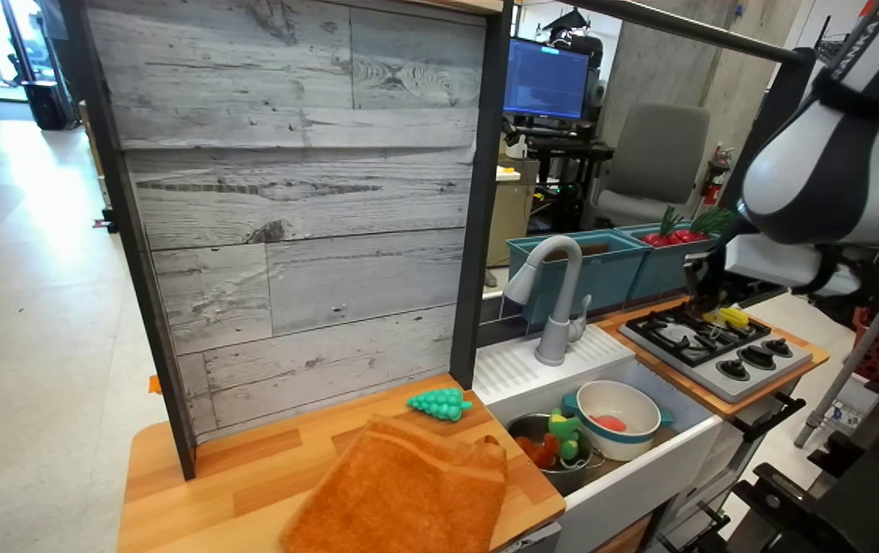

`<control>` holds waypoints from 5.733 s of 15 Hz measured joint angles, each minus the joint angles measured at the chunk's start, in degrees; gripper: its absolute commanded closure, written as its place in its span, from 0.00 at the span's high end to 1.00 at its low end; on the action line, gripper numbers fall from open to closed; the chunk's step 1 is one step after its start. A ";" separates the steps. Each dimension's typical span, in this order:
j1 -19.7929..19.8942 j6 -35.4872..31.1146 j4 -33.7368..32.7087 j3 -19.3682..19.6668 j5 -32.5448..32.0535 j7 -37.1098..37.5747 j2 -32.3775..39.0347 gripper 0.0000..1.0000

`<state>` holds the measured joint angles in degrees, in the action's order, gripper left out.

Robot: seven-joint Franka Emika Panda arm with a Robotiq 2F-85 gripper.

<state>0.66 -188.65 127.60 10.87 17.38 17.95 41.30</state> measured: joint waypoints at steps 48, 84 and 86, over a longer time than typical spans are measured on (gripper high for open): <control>24.38 57.94 -22.95 -12.75 3.36 -28.40 1.10 1.00; 1.26 44.22 -38.95 -7.43 -11.35 -9.98 25.90 0.74; 1.66 44.22 -39.42 -7.73 -11.34 -9.98 26.12 0.58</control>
<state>2.32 -144.43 88.18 3.14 6.04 7.97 67.42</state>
